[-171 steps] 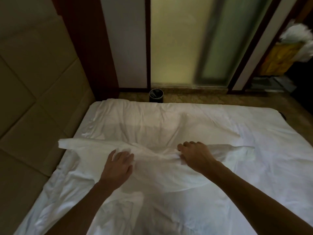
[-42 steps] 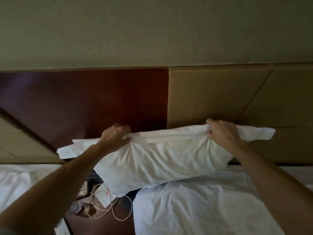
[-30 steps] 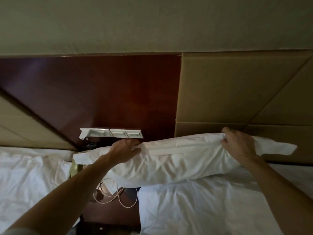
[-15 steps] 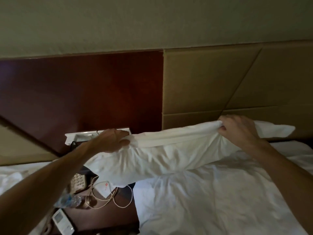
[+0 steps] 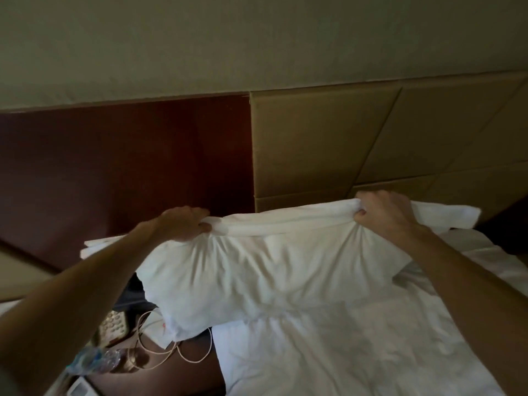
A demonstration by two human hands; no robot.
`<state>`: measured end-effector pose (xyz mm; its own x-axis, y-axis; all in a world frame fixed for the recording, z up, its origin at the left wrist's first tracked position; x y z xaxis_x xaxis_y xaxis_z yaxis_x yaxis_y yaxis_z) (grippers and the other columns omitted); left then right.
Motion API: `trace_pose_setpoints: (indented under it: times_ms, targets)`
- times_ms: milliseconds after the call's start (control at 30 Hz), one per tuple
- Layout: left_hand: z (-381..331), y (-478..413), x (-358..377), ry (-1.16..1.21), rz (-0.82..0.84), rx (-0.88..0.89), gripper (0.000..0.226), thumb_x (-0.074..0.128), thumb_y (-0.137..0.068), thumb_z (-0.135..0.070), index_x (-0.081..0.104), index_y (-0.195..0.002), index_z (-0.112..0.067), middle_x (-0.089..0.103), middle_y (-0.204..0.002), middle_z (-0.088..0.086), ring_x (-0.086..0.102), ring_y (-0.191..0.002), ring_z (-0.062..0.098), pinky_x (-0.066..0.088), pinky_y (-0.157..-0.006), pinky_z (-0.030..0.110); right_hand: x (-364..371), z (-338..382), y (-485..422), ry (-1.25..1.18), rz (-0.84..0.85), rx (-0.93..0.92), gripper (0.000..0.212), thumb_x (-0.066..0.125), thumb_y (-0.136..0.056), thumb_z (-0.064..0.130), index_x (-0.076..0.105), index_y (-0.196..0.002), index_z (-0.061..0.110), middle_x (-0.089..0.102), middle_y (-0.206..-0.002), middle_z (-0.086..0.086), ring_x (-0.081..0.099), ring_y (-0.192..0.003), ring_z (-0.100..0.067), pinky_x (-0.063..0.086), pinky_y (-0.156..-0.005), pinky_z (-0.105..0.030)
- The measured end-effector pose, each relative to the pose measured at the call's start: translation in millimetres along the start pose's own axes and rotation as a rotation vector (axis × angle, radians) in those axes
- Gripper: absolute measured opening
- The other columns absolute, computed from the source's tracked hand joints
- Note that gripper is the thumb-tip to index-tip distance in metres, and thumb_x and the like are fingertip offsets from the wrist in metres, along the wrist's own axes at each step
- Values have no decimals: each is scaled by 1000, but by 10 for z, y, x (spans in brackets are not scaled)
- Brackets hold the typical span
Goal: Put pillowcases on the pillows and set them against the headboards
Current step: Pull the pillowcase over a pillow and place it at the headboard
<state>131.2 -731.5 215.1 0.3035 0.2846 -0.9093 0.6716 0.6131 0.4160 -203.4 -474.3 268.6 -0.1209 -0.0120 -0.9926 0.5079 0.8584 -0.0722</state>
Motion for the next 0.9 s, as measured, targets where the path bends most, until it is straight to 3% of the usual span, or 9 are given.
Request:
trace_pose_setpoints:
  times_ms: [133,367,533,733,900]
  targets:
    - [69,-41,222,46,-202,-73,33,49,-99,-43,56,-124,-21,66,-118,7,65,-103,30,50,-73,38,230,161,-133,3,-7,-70,15,53,-91,23,62,-102,18,70,-94,-6,65,-87,-28,40,-68,-33]
    - [174,-80,53,84,-582,-104,15,68,-89,-26,66,-97,-14,69,-95,6,62,-97,33,47,-59,38,289,281,-656,32,-84,-187,17,55,-89,15,64,-103,17,69,-88,-7,64,-84,-30,47,-72,-39]
    - [153,-247,104,21,-594,-127,14,71,-86,-25,65,-92,-14,67,-87,4,60,-90,32,47,-54,37,502,282,-894,73,-74,-210,20,58,-86,7,63,-102,17,69,-86,-7,65,-82,-30,48,-70,-39]
    - [12,-383,387,-16,-497,-179,16,75,-83,-28,71,-93,-17,70,-88,3,61,-90,31,49,-63,39,866,241,-888,60,64,-154,21,50,-91,9,63,-102,22,69,-85,-5,65,-82,-28,43,-70,-36]
    - [-7,-503,478,3,-480,-245,19,73,-83,-23,70,-101,-17,68,-94,8,60,-92,34,48,-69,42,995,304,-892,116,-36,-132,9,64,-85,7,67,-88,15,64,-84,-10,58,-80,-32,44,-71,-41]
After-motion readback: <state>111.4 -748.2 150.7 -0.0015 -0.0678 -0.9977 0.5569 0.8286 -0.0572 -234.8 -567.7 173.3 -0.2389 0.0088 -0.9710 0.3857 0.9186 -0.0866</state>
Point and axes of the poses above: each hand's wrist, its own y-axis away from the middle knuckle, its own x-axis out of the palm, z = x × y, the point moved 4 cm from there along -y, towards the middle knuckle
